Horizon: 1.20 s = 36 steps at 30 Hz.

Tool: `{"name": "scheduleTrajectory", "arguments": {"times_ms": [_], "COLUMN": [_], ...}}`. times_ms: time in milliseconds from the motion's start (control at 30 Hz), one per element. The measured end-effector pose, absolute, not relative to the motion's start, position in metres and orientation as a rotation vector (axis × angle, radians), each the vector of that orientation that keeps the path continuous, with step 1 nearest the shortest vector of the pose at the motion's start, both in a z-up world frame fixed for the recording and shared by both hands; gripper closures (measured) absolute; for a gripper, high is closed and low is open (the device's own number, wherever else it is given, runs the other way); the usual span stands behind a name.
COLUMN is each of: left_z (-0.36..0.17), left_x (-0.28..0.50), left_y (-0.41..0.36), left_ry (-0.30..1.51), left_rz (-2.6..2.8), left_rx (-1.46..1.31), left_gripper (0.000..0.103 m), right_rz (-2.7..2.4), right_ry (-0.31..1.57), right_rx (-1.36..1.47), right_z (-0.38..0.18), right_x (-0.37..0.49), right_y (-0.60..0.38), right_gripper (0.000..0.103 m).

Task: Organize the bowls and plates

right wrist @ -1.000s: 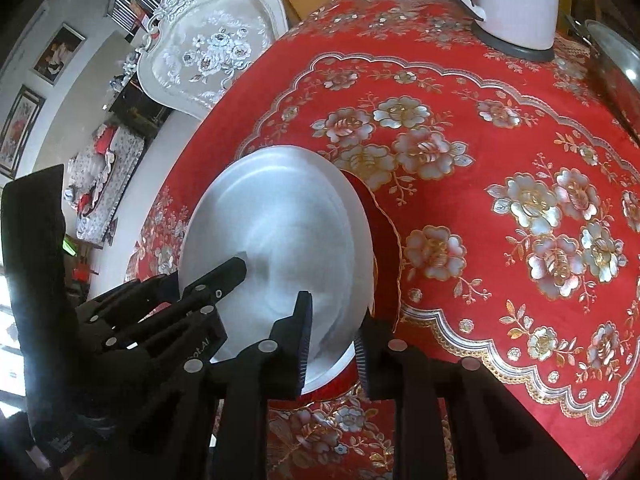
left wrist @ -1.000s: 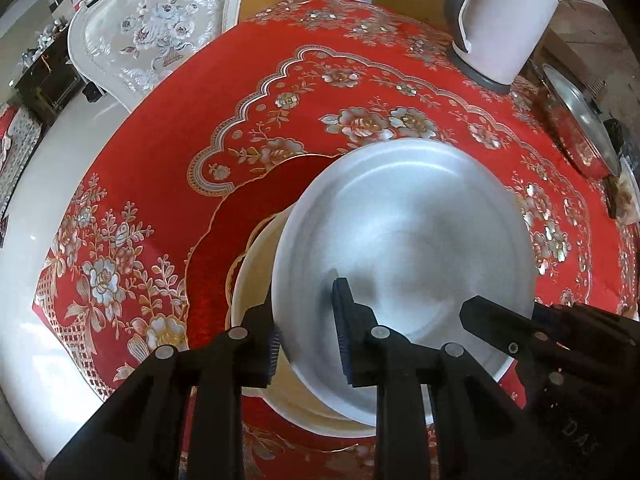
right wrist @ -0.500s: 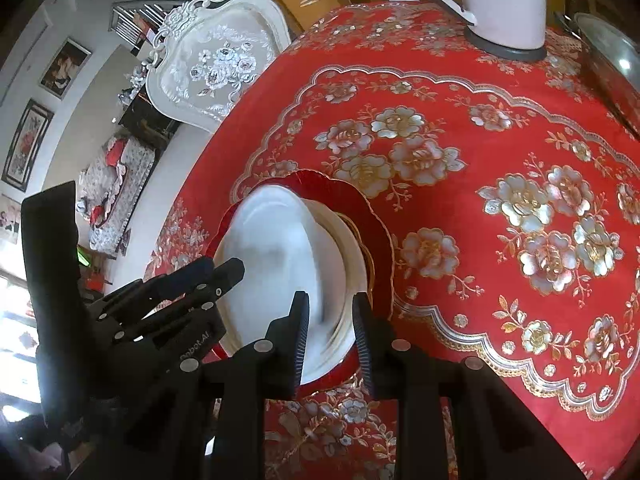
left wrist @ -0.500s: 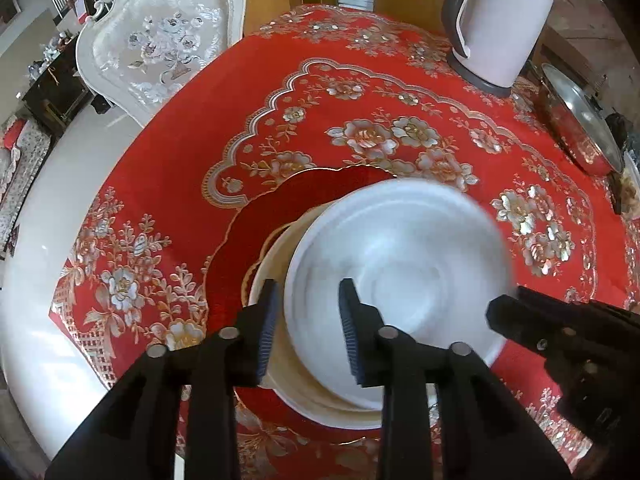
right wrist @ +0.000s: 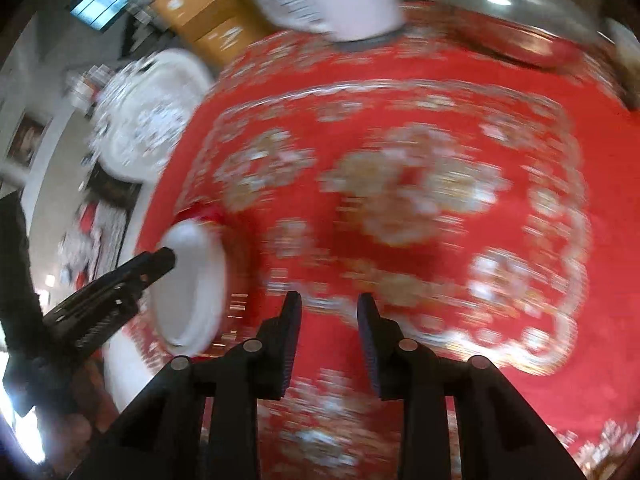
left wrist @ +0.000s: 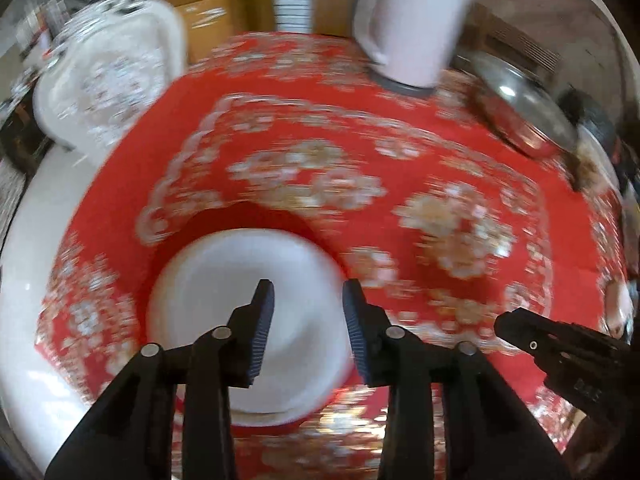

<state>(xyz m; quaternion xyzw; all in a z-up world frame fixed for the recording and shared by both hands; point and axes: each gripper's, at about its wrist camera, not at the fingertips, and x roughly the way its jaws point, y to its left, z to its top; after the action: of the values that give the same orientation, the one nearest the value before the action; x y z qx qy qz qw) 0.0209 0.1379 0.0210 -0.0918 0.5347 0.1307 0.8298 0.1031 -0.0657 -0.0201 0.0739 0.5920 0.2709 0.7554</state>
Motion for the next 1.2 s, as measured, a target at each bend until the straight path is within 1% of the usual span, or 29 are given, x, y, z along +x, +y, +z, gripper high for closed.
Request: {"name": "scheduleTrajectory", "arguments": {"times_ms": [133, 300, 333, 400, 567, 733, 867, 1200], "left_z": [0.015, 0.008, 0.008, 0.008, 0.002, -0.003, -0.007, -0.006], "left_x": [0.045, 0.071, 0.073, 0.08, 0.092, 0.102, 0.112, 0.153], "left_y": [0.073, -0.017, -0.031, -0.062, -0.135, -0.203, -0.241, -0.317], "left_ry": [1.156, 1.193, 1.198, 1.203, 1.214, 1.218, 1.228, 1.26], "left_rz": [0.146, -0.028, -0.053, -0.11, -0.218, -0.328, -0.395, -0.494], "left_rx": [-0.128, -0.041, -0.028, -0.006, 0.079, 0.146, 0.158, 0.142], "left_gripper": [0.065, 0.065, 0.065, 0.065, 0.065, 0.065, 0.065, 0.065], "right_rz": [0.428, 0.179, 0.132, 0.011, -0.173, -0.253, -0.278, -0.18], "right_ry": [1.293, 1.241, 1.229, 1.204, 1.164, 1.135, 1.119, 1.128], "right_rx": [0.253, 0.335, 0.341, 0.344, 0.385, 0.391, 0.409, 0.417], "right_z": [-0.031, -0.038, -0.038, -0.041, -0.047, -0.053, -0.056, -0.064], "right_x": [0.109, 0.103, 0.101, 0.096, 0.085, 0.079, 0.082, 0.103], "right_y": [-0.15, -0.27, -0.289, -0.336, -0.42, -0.467, -0.492, -0.505], "right_gripper": [0.072, 0.072, 0.071, 0.067, 0.065, 0.064, 0.064, 0.064]}}
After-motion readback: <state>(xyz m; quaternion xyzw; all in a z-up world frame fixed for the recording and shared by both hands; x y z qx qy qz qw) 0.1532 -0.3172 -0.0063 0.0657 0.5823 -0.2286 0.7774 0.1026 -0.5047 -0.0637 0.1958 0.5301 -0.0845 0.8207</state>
